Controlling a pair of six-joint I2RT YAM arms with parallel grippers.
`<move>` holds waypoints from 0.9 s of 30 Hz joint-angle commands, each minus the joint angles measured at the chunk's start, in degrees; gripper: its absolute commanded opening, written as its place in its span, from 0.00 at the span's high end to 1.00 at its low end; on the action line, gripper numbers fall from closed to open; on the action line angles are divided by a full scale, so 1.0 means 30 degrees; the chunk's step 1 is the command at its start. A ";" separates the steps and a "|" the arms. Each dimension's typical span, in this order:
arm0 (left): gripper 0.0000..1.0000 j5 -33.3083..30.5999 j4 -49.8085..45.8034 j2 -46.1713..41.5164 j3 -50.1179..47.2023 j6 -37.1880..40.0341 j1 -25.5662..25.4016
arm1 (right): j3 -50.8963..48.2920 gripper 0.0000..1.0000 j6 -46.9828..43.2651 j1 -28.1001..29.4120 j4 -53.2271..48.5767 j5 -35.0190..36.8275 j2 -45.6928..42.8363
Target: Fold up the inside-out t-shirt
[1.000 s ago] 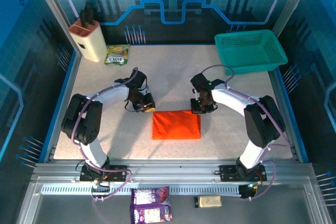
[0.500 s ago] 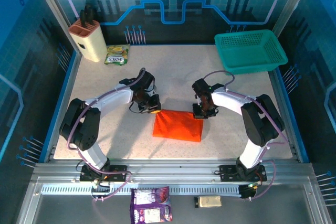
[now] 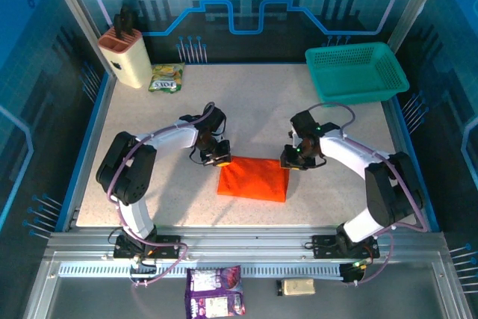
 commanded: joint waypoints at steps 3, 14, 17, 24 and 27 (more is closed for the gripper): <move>0.89 0.0513 -0.0992 -0.0936 0.0955 0.0156 0.0022 | -0.2090 0.56 0.0228 -0.0485 0.1500 -0.3092 -0.0509; 0.89 0.0667 -0.1655 -0.1104 0.1677 0.0122 -0.0454 | -0.4051 0.55 0.0817 -0.0558 0.3503 -0.4093 -0.0098; 0.89 0.0740 -0.1464 -0.0993 0.1670 0.0003 -0.0647 | -0.4172 0.58 0.1009 -0.0543 0.3839 -0.4211 -0.0226; 0.89 0.0926 -0.0653 -0.0812 0.1315 -0.0262 -0.0840 | -0.4420 0.74 0.1151 -0.0567 0.4150 -0.3849 -0.0477; 0.89 0.0941 -0.0294 -0.0679 0.1093 -0.0349 -0.0971 | -0.4494 0.83 0.1048 -0.0571 0.4032 -0.3406 -0.0747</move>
